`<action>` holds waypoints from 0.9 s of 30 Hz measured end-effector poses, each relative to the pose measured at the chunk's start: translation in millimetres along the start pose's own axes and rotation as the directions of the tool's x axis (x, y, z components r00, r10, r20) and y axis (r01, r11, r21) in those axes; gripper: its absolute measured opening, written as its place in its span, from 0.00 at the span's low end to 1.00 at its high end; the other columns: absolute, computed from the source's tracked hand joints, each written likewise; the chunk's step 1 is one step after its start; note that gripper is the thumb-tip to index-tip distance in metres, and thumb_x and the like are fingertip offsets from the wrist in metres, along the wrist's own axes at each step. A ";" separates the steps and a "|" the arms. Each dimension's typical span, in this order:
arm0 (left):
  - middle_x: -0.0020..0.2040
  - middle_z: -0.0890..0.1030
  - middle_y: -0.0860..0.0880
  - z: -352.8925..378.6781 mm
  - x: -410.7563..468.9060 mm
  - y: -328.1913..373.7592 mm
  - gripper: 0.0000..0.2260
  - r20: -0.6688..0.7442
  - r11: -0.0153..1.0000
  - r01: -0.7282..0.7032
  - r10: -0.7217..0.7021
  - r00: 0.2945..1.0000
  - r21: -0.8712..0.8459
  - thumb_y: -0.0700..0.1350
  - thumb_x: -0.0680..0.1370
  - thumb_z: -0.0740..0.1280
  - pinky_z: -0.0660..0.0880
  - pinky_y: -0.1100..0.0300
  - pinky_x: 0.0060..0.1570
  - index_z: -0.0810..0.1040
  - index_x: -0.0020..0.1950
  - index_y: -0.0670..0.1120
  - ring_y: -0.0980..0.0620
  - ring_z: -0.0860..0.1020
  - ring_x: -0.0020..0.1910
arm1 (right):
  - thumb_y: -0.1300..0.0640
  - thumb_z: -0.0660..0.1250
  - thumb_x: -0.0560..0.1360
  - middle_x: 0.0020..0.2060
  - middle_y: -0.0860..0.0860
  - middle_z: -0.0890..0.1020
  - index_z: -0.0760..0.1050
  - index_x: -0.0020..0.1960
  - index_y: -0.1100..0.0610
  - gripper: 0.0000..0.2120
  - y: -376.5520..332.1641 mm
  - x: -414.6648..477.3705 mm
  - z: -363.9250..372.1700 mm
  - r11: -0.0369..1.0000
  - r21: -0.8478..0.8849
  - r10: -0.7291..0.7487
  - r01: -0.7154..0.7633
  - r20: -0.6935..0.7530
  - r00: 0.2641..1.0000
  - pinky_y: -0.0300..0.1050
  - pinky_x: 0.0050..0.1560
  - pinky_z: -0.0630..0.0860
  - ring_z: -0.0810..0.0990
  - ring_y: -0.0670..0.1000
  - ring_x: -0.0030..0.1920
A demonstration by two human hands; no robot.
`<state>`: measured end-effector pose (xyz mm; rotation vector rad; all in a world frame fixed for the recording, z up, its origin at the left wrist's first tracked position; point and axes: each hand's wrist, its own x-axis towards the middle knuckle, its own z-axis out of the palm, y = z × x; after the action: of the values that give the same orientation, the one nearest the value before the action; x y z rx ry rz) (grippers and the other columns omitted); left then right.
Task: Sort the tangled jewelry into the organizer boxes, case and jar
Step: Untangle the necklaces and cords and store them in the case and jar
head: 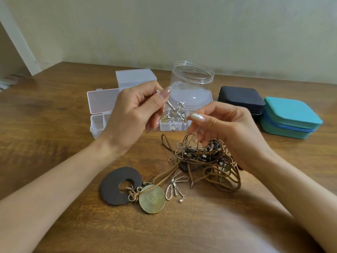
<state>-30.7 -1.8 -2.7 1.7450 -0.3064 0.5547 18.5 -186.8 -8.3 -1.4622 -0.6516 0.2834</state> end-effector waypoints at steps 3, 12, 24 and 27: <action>0.24 0.70 0.48 0.3 0.5 -0.8 0.14 0.045 1.000 0.021 -0.020 0.999 -0.015 0.46 0.78 0.61 0.63 0.67 0.22 0.71 0.32 0.44 0.53 0.67 0.21 | 0.58 0.69 0.69 0.33 0.55 0.82 0.80 0.41 0.61 0.06 -1.9 -0.2 1.0 0.999 0.023 -0.036 0.037 -0.033 0.999 0.37 0.28 0.75 0.76 0.49 0.28; 0.22 0.70 0.52 0.9 0.2 -3.0 0.15 0.052 0.998 -0.005 0.008 0.999 -0.056 0.45 0.78 0.60 0.64 0.68 0.23 0.72 0.33 0.40 0.55 0.67 0.20 | 0.57 0.69 0.70 0.33 0.53 0.81 0.79 0.36 0.55 0.04 0.3 -1.5 1.4 0.994 0.028 -0.100 0.102 -0.081 0.992 0.35 0.25 0.69 0.72 0.47 0.26; 0.26 0.76 0.50 -1.4 -1.2 -6.7 0.14 0.104 0.892 -0.271 0.251 0.962 0.361 0.47 0.79 0.61 0.67 0.73 0.30 0.77 0.40 0.40 0.59 0.74 0.25 | 0.56 0.65 0.75 0.23 0.54 0.75 0.74 0.36 0.58 0.10 -2.6 -2.3 -1.2 1.000 0.015 0.009 -0.009 -0.025 1.000 0.42 0.25 0.59 0.63 0.48 0.20; 0.26 0.76 0.48 -2.1 -0.5 -5.9 0.13 0.068 0.963 -0.171 0.161 0.985 0.207 0.47 0.79 0.62 0.68 0.70 0.29 0.78 0.40 0.40 0.56 0.73 0.25 | 0.56 0.67 0.74 0.37 0.55 0.81 0.75 0.38 0.57 0.07 -0.9 -0.5 -1.2 0.997 -0.028 0.065 -0.070 -0.159 0.985 0.34 0.25 0.64 0.68 0.45 0.25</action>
<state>-28.6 1.6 -7.5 1.9531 -0.4455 0.6856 18.6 -188.1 -7.5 -1.5240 -0.4817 0.2076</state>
